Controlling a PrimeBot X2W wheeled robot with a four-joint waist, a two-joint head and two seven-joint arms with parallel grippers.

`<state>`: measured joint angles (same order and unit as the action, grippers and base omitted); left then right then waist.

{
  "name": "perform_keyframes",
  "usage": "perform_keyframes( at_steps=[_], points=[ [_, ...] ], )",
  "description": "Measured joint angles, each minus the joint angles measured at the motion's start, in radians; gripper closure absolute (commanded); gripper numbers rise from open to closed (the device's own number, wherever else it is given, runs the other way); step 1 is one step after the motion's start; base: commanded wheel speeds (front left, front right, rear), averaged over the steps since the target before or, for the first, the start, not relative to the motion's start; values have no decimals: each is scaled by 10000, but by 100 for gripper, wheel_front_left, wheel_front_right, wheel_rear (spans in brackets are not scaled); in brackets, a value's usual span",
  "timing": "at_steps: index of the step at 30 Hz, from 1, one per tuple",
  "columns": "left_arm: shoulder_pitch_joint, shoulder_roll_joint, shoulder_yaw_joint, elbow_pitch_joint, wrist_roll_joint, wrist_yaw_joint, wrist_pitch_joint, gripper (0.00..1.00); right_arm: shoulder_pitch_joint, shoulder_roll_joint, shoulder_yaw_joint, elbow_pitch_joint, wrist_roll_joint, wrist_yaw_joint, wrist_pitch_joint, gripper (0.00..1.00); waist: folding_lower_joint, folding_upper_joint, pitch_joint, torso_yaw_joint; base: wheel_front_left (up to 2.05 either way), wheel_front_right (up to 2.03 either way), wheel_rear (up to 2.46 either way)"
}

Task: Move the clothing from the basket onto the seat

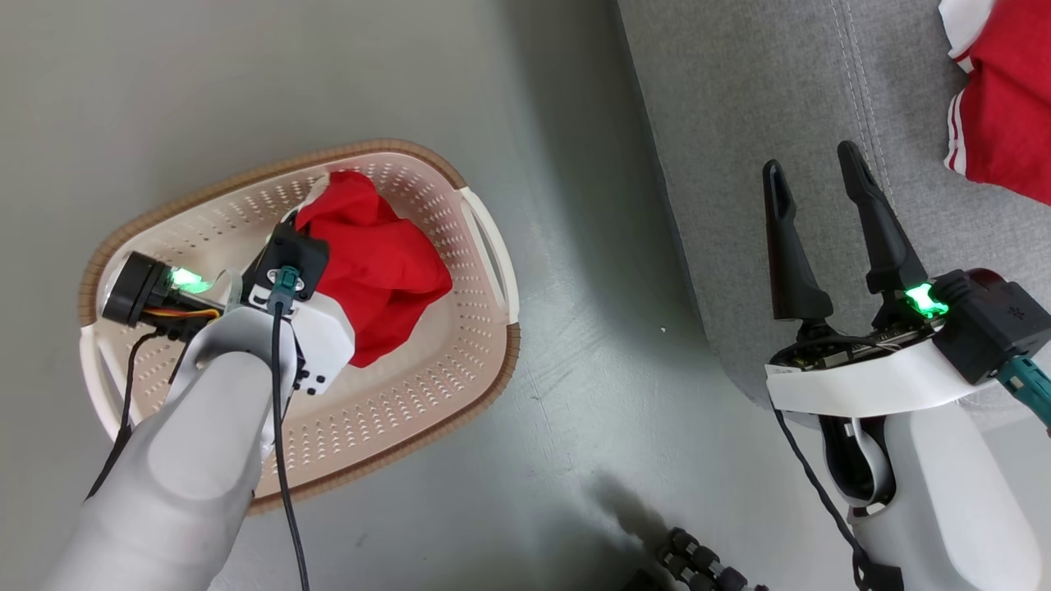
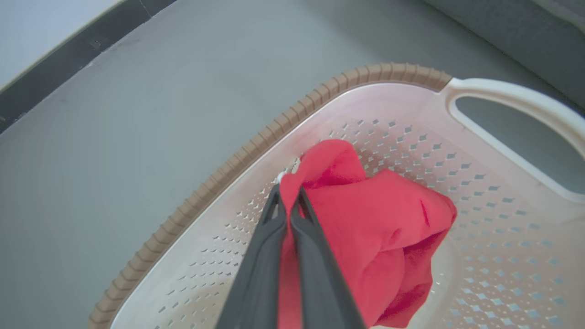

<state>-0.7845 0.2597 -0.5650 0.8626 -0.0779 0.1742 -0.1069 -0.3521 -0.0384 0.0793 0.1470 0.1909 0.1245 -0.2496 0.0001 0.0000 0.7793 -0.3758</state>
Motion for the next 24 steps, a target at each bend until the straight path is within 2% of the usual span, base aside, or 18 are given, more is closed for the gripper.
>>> perform_keyframes(
  at_steps=[17,24],
  points=[
    [388,-63,117,-1413,-81,127,-991,100,-254,-10,-61,196,-805,0,-15,0,0,0,-926,590,0,0,0],
    [648,-79,462,-2656,-257,493,-1315,100,-396,-48,305,420,-1361,2,-23,0,0,0,-1540,916,0,0,0]
  ],
)
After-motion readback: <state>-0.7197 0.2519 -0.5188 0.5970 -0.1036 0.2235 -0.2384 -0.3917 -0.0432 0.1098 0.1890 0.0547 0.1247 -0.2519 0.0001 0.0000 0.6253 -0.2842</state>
